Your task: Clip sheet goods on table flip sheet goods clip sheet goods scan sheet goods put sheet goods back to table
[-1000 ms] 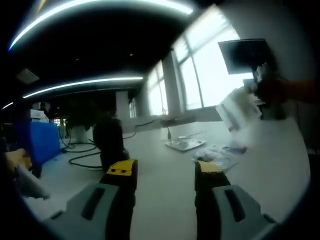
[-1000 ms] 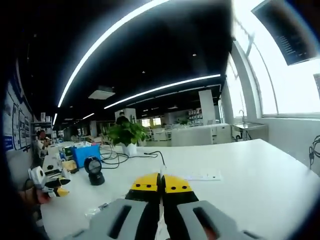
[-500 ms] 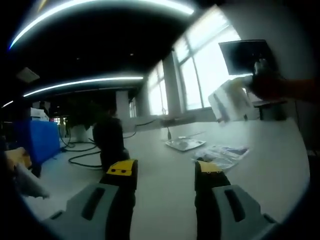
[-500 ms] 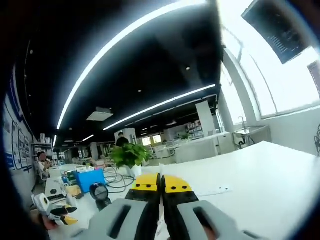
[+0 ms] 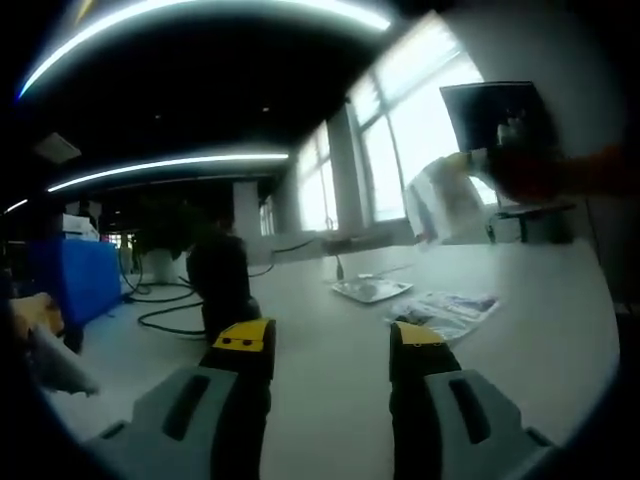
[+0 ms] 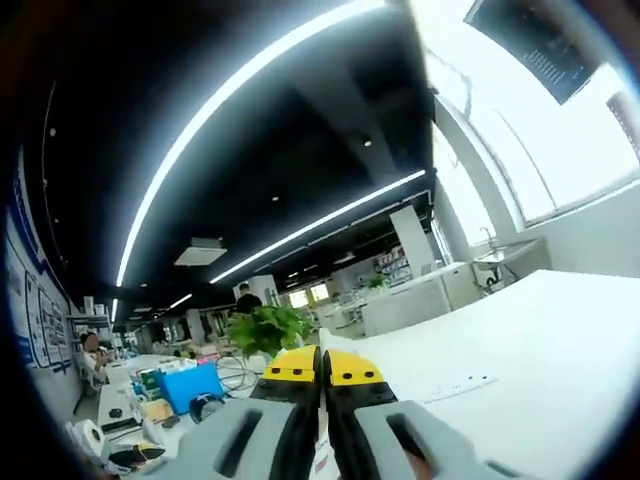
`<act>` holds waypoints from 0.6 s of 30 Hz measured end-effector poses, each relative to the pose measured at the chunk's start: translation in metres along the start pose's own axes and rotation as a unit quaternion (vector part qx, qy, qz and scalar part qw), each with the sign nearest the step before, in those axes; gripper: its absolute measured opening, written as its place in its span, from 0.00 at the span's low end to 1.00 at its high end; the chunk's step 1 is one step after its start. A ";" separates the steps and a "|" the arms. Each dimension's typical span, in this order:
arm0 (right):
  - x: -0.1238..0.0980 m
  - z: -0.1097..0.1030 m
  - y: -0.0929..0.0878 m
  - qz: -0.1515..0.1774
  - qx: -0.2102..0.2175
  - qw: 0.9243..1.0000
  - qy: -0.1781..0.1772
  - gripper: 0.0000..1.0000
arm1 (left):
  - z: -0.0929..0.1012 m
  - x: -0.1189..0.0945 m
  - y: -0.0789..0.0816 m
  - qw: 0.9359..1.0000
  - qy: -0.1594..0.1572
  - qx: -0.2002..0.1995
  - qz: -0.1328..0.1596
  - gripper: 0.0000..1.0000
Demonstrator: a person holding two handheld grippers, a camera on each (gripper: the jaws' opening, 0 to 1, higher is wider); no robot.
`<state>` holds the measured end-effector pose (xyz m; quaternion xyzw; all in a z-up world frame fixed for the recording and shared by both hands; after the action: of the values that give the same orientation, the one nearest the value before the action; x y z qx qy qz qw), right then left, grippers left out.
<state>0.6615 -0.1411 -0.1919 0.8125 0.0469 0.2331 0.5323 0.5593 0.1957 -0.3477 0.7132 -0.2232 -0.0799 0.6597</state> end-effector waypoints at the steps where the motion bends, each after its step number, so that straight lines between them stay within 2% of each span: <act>1: 0.002 -0.005 -0.001 0.002 0.003 1.000 0.001 0.00 | 0.000 0.000 0.000 1.000 0.000 0.000 0.000 0.39; 4: 0.009 -0.011 -0.002 0.006 0.004 1.000 0.001 0.00 | -0.001 0.000 0.000 1.000 0.001 0.000 0.000 0.38; 10: 0.025 -0.021 -0.011 0.003 -0.021 1.000 -0.008 0.00 | -0.002 0.001 -0.001 1.000 0.002 0.000 -0.001 0.38; 18: 0.042 -0.039 -0.014 0.019 -0.006 1.000 -0.006 0.00 | -0.005 0.001 -0.003 1.000 0.007 -0.002 -0.003 0.38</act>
<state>0.6845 -0.0883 -0.1772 0.8112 0.0265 0.2390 0.5330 0.5628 0.2001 -0.3495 0.7132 -0.2158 -0.0776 0.6624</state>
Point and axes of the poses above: the point that each gripper's makers call its tool centre point, and the gripper's own axes: x roughly forward along the fingers, z roughly to its right, y roughly out of its top, the point moved 3 cm from there along -x, roughly backward along the fingers, and after that the axes turned 7 degrees about z, right-handed, at the moved point
